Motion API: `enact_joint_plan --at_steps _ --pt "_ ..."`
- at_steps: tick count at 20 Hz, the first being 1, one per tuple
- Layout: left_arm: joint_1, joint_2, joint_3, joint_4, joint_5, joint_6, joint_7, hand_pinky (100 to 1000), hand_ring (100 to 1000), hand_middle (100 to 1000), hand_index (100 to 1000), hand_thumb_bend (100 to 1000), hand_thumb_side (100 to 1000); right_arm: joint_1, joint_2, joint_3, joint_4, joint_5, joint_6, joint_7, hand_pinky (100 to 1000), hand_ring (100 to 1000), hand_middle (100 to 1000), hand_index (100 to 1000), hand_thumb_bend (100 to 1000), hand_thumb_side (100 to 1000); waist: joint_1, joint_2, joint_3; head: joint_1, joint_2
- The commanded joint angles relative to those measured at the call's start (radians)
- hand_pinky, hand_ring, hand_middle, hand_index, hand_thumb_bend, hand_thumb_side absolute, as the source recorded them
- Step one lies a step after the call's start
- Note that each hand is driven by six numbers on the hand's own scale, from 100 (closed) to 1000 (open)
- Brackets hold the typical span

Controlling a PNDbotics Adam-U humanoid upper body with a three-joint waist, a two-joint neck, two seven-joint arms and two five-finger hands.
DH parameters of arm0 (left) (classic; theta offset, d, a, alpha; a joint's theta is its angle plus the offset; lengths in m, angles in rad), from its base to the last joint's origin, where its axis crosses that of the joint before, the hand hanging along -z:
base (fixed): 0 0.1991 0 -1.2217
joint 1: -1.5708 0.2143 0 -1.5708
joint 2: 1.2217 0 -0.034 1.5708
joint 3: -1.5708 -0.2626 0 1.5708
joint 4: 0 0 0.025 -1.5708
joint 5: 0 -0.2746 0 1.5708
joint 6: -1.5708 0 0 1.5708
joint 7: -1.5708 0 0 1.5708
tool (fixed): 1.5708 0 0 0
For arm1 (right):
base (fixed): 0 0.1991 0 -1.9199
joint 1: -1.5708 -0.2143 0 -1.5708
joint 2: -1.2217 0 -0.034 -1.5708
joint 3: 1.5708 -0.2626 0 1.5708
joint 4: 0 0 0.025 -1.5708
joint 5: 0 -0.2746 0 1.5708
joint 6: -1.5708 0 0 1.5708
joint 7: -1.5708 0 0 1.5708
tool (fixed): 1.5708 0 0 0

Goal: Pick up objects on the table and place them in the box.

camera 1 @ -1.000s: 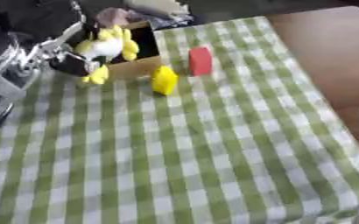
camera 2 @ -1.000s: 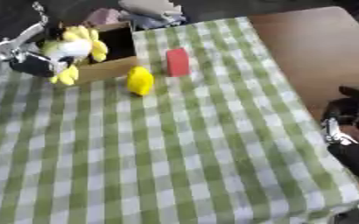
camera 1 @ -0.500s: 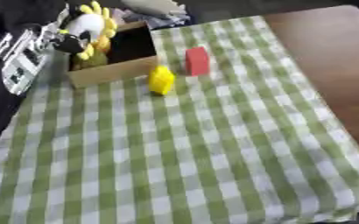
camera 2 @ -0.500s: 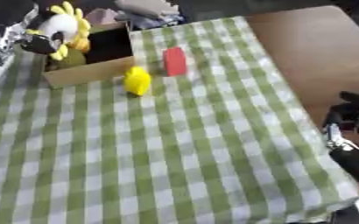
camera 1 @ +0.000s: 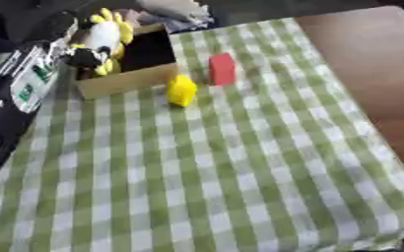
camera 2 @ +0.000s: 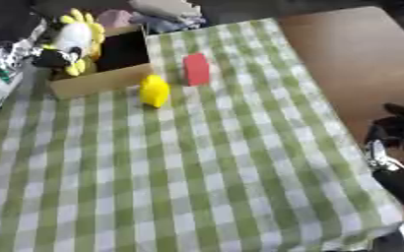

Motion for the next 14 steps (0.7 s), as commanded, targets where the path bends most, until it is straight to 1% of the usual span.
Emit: enact_joint_plan --at_steps 1,3,6,8,9,10,12,14 --pt "-0.005 0.029 0.008 -0.031 0.014 -0.009 -0.009 733 753 800 850 354 465 -0.010 -0.015 -0.002 -0.010 -0.007 -0.002 0.003 607 645 634 833 100 392 0.008 -0.008 0.004 -0.003 -0.007" --pt "0.001 0.037 0.013 -0.049 0.022 -0.008 -0.011 738 757 804 852 351 464 -0.011 -0.015 -0.003 -0.010 -0.006 -0.002 0.004 607 645 634 833 100 394 0.007 -0.007 0.006 -0.006 -0.009" --pt "0.017 0.058 0.030 -0.096 0.051 -0.008 -0.001 731 744 788 847 318 447 -0.012 -0.015 -0.007 -0.010 -0.005 -0.002 0.001 607 644 634 833 100 395 0.006 -0.006 0.010 -0.012 -0.010" --pt "0.027 0.071 0.043 -0.137 0.088 -0.010 0.009 730 738 776 845 269 433 -0.011 -0.015 -0.009 -0.010 -0.004 -0.001 -0.001 607 644 634 833 100 397 0.006 -0.006 0.014 -0.017 -0.010" --pt "0.033 0.076 0.048 -0.158 0.117 -0.016 0.011 732 740 776 844 258 431 -0.011 -0.015 -0.010 -0.010 -0.004 -0.001 -0.002 607 644 634 833 100 397 0.006 -0.006 0.017 -0.019 -0.009" --pt "0.037 0.082 0.052 -0.180 0.151 -0.030 0.012 735 740 770 840 225 419 -0.011 -0.015 -0.010 -0.011 -0.003 -0.001 -0.002 607 644 634 833 100 400 0.006 -0.006 0.020 -0.023 -0.010" --pt "0.044 0.096 0.053 -0.218 0.206 -0.059 0.013 736 740 766 839 234 407 -0.011 -0.016 -0.011 -0.011 -0.002 -0.002 -0.002 607 644 634 833 100 399 0.006 -0.006 0.023 -0.028 -0.010" --pt "0.048 0.106 0.044 -0.250 0.232 -0.085 0.005 738 743 767 839 242 401 -0.010 -0.017 -0.011 -0.011 -0.002 -0.001 -0.002 607 644 634 833 100 399 0.006 -0.006 0.023 -0.029 -0.011"
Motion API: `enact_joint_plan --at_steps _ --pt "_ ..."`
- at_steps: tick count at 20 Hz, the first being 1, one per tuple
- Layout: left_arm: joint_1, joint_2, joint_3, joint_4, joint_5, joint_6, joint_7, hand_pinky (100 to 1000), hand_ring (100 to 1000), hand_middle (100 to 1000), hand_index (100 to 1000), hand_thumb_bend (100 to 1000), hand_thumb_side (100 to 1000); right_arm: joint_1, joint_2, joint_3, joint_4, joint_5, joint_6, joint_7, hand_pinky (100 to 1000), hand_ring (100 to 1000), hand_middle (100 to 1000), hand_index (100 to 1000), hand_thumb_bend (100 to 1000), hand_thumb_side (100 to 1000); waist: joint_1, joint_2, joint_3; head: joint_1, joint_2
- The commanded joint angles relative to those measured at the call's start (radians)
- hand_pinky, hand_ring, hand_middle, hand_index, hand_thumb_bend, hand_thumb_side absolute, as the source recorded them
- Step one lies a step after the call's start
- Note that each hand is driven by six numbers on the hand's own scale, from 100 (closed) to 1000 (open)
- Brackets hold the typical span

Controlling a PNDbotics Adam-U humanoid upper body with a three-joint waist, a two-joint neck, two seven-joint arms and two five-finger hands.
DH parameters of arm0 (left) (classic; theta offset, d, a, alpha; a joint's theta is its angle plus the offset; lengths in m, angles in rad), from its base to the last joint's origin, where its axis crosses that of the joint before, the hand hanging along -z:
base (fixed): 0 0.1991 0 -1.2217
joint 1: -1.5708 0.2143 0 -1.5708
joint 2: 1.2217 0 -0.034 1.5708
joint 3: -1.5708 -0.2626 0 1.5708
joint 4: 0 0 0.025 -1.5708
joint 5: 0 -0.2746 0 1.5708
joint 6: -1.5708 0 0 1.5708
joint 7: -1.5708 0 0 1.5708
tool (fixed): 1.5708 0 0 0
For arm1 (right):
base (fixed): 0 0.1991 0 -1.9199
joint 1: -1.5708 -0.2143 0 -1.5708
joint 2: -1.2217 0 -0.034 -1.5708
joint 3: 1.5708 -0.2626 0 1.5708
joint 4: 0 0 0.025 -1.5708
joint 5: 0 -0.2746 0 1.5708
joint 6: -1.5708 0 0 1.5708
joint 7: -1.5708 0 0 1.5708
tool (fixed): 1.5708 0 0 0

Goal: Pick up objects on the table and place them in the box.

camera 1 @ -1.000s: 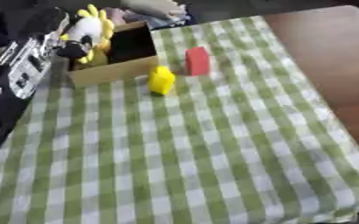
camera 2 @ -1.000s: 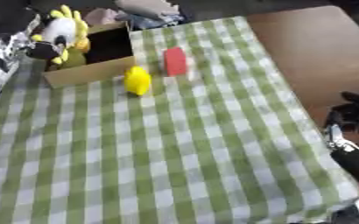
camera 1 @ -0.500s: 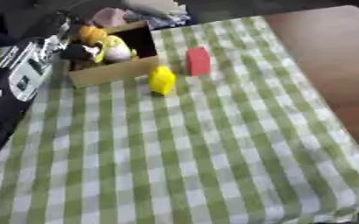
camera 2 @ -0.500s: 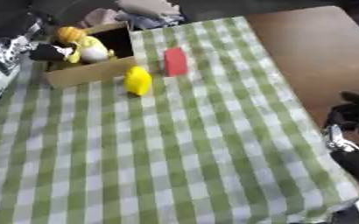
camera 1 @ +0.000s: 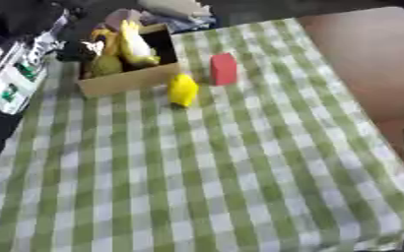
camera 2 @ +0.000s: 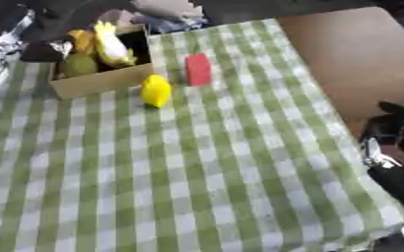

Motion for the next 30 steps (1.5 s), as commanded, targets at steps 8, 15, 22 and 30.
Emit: enact_joint_plan --at_steps 8,15,22,30 --pt "-0.032 0.038 -0.096 -0.135 -0.071 -0.169 -0.158 772 771 784 829 363 272 -0.011 -0.016 -0.007 -0.012 -0.004 -0.001 0.000 607 643 635 833 100 401 0.003 -0.008 -0.012 0.001 -0.010" --pt "-0.047 -0.007 -0.159 -0.157 -0.346 -0.317 -0.251 831 828 846 827 491 182 -0.011 -0.014 -0.006 -0.011 -0.005 -0.001 0.002 607 643 635 833 100 398 0.006 -0.008 -0.020 -0.001 -0.008" --pt "-0.059 -0.060 -0.191 -0.102 -0.463 -0.397 -0.288 867 863 886 815 510 145 -0.012 -0.012 -0.003 -0.010 -0.006 -0.003 0.004 607 642 634 833 100 395 0.010 -0.007 -0.028 -0.001 -0.009" --pt "-0.084 -0.124 -0.196 0.006 -0.539 -0.405 -0.259 867 865 889 846 502 141 -0.015 -0.010 0.001 -0.010 -0.010 -0.004 0.009 607 642 634 833 100 389 0.013 -0.002 -0.044 0.007 -0.014"
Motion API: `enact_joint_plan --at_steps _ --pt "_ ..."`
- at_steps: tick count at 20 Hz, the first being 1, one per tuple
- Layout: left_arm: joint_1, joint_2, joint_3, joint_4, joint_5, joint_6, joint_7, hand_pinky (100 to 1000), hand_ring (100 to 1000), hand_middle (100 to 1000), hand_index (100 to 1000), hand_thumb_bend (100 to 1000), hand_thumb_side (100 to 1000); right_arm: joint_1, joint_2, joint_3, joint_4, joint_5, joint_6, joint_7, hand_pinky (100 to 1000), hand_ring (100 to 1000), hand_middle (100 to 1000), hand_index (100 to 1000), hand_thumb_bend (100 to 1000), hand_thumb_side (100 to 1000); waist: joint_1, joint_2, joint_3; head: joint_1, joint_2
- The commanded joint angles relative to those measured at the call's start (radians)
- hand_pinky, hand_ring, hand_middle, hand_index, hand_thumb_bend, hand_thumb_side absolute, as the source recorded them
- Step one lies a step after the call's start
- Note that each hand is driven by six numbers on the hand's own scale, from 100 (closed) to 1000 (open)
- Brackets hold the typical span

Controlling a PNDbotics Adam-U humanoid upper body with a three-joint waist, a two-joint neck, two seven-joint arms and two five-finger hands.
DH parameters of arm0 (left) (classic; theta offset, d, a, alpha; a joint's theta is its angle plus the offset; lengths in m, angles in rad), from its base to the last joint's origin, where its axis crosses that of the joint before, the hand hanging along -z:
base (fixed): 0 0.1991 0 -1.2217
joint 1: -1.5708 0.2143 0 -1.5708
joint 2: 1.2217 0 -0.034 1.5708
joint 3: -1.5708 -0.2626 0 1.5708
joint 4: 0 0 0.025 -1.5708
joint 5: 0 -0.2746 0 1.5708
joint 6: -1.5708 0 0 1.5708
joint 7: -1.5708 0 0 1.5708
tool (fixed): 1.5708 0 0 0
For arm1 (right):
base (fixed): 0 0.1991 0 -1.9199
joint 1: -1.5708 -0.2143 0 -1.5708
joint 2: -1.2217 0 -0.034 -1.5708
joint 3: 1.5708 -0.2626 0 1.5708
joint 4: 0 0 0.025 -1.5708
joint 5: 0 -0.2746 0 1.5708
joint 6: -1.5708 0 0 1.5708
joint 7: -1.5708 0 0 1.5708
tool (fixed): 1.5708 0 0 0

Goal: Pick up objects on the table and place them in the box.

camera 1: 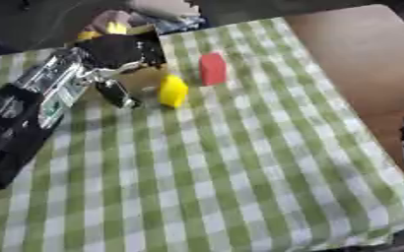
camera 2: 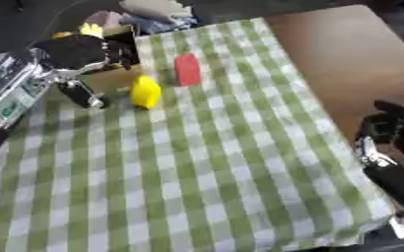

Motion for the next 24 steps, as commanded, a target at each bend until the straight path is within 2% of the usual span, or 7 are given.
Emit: enact_joint_plan --at_steps 1,12,16,19,21,23,24 --pt "-0.029 -0.008 0.004 0.030 -0.028 -0.003 0.027 866 864 889 846 497 138 -0.011 -0.010 0.001 -0.010 -0.010 0.000 0.004 607 642 634 833 100 389 0.009 -0.001 -0.004 0.004 -0.014" --pt "-0.051 -0.057 -0.006 0.098 -0.080 0.001 0.128 862 859 879 849 487 119 -0.018 -0.006 0.004 -0.011 -0.013 0.000 0.008 608 641 634 833 100 380 0.012 0.009 -0.031 0.017 -0.016" --pt "-0.048 -0.068 -0.013 0.115 -0.097 -0.008 0.119 853 840 846 762 460 119 -0.019 -0.006 0.004 -0.010 -0.013 0.000 0.008 608 641 634 833 100 378 0.013 0.012 -0.035 0.018 -0.015" --pt "-0.046 -0.072 -0.013 0.121 -0.111 -0.009 0.124 835 817 813 667 372 118 -0.020 -0.005 0.004 -0.010 -0.014 0.000 0.008 608 641 634 833 100 381 0.013 0.012 -0.034 0.018 -0.016" --pt "-0.044 -0.070 -0.007 0.114 -0.115 -0.002 0.156 812 791 781 567 271 125 -0.020 -0.005 0.004 -0.010 -0.013 0.000 0.008 608 641 634 833 100 382 0.012 0.011 -0.033 0.016 -0.016" --pt "-0.043 -0.062 -0.001 0.099 -0.106 0.012 0.199 801 778 769 492 203 134 -0.020 -0.005 0.002 -0.010 -0.013 0.000 0.007 608 641 634 833 100 383 0.012 0.011 -0.031 0.014 -0.017" --pt "-0.043 -0.056 0.001 0.089 -0.097 0.019 0.216 801 779 769 485 198 134 -0.020 -0.005 0.001 -0.010 -0.013 0.000 0.007 608 641 634 833 100 383 0.011 0.010 -0.030 0.014 -0.017"
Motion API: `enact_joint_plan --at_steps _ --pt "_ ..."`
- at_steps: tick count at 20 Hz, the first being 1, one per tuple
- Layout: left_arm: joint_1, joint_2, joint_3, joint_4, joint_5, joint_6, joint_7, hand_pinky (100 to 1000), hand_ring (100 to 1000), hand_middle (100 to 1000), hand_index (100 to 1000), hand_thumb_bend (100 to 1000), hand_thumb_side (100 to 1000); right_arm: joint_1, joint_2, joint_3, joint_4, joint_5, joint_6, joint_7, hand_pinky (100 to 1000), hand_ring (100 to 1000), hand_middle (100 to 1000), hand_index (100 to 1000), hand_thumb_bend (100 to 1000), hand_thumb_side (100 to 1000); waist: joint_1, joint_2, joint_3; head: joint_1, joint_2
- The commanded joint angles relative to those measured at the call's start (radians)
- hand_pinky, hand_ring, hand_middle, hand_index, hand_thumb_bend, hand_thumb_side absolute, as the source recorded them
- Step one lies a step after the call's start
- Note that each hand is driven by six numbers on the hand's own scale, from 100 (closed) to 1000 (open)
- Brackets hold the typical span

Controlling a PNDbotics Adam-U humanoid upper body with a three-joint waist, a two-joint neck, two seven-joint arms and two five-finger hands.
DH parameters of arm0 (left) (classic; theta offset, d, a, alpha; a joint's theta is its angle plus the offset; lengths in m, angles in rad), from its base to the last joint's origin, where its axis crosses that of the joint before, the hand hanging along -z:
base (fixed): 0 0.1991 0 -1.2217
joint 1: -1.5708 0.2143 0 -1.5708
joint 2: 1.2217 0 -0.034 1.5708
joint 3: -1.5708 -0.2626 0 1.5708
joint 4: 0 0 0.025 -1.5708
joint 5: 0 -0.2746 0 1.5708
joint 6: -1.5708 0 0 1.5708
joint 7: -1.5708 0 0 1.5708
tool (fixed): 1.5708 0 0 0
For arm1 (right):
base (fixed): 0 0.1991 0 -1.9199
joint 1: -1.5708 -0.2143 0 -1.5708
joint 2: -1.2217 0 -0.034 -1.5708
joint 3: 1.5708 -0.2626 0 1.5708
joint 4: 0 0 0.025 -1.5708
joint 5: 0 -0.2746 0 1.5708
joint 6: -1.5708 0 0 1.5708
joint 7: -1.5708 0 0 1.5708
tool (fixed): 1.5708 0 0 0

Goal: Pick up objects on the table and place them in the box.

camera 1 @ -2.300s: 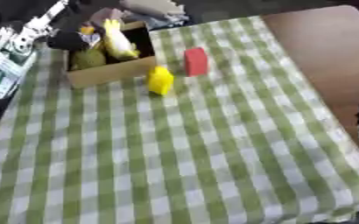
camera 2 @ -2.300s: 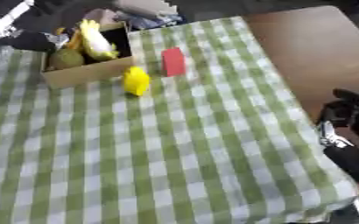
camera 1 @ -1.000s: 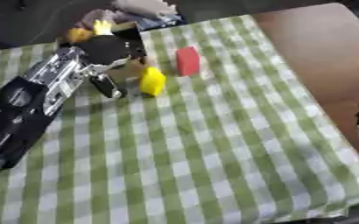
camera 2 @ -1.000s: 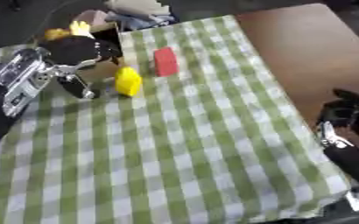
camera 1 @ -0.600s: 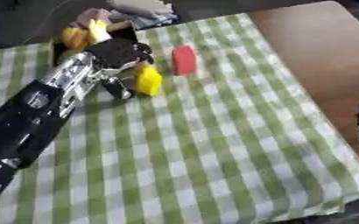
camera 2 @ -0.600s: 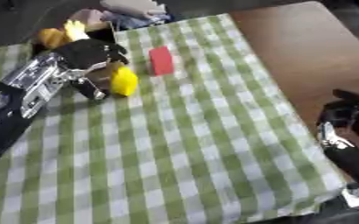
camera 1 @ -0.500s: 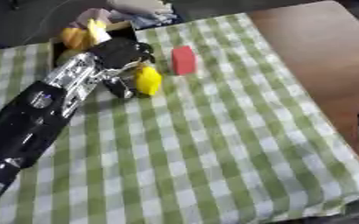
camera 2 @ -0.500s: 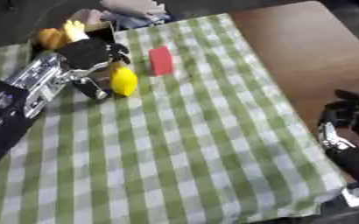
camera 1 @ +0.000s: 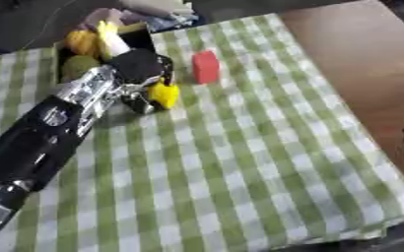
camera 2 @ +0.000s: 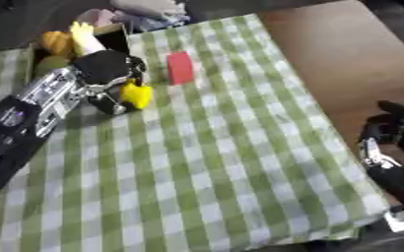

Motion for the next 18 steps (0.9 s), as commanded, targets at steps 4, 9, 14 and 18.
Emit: enact_joint_plan --at_steps 4,9,14,18 --pt "-0.012 0.081 0.029 -0.118 0.049 0.044 0.061 801 779 774 466 191 131 -0.011 -0.007 -0.008 -0.011 -0.003 -0.002 -0.001 609 641 634 833 100 391 0.009 -0.005 0.009 -0.007 -0.016" --pt "-0.003 0.148 0.108 -0.176 0.113 0.167 0.056 792 774 773 486 150 132 -0.010 -0.009 -0.010 -0.010 -0.001 -0.001 -0.002 609 641 634 833 100 394 0.010 -0.009 0.015 -0.015 -0.020" --pt "-0.014 0.163 0.181 -0.051 0.190 0.332 0.095 783 769 768 513 117 140 -0.009 -0.010 -0.009 -0.009 -0.003 -0.002 0.000 609 640 634 833 100 388 0.008 -0.010 0.010 -0.015 -0.021" --pt "-0.010 0.160 0.191 0.044 0.197 0.392 0.147 784 778 785 610 152 145 -0.010 -0.009 -0.007 -0.009 -0.004 -0.002 0.001 609 640 634 833 100 386 0.008 -0.008 0.004 -0.014 -0.021"
